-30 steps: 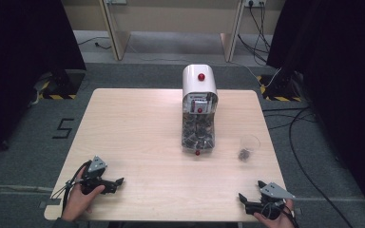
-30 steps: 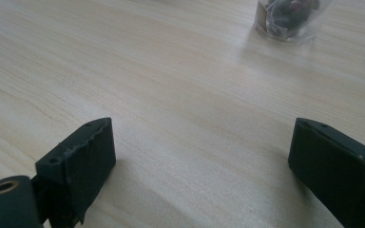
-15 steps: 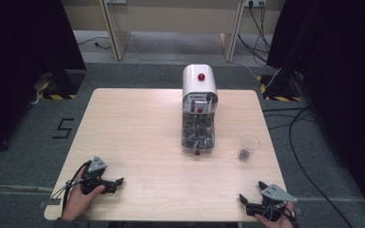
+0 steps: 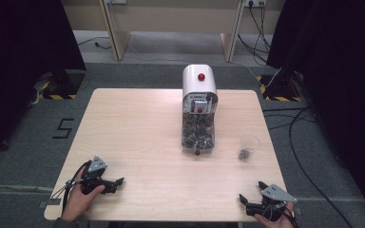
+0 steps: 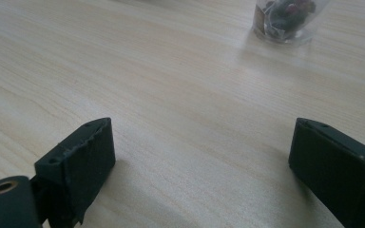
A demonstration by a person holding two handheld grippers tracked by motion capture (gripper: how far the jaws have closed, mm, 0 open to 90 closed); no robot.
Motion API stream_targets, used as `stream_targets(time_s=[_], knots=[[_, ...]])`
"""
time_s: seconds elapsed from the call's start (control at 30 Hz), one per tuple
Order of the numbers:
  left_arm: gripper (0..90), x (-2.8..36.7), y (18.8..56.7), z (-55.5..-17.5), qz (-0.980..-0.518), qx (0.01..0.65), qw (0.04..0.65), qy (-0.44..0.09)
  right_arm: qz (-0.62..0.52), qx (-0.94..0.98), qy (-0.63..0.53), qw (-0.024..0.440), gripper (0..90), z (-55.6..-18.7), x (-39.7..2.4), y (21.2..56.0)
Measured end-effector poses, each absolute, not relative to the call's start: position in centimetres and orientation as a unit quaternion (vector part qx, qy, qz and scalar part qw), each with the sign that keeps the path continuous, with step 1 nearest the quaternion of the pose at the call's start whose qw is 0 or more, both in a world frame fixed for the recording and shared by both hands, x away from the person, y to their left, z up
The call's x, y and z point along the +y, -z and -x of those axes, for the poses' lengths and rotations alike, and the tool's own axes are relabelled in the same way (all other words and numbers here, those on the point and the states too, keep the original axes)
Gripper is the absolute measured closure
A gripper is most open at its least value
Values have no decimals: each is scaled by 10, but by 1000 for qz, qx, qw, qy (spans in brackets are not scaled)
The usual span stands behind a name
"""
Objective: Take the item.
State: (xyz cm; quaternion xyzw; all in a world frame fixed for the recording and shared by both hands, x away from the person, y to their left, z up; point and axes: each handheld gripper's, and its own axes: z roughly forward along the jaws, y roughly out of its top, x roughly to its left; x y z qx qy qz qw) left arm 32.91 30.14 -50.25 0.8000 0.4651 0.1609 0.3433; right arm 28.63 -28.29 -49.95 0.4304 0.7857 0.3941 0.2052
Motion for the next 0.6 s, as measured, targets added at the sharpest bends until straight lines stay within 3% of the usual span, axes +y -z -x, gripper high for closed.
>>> stream_targets(time_s=[0.6], knots=[[0, 301, 503, -329, -800, 465, 343, -161, -429, 790, -390, 201, 89, -288, -283, 498]])
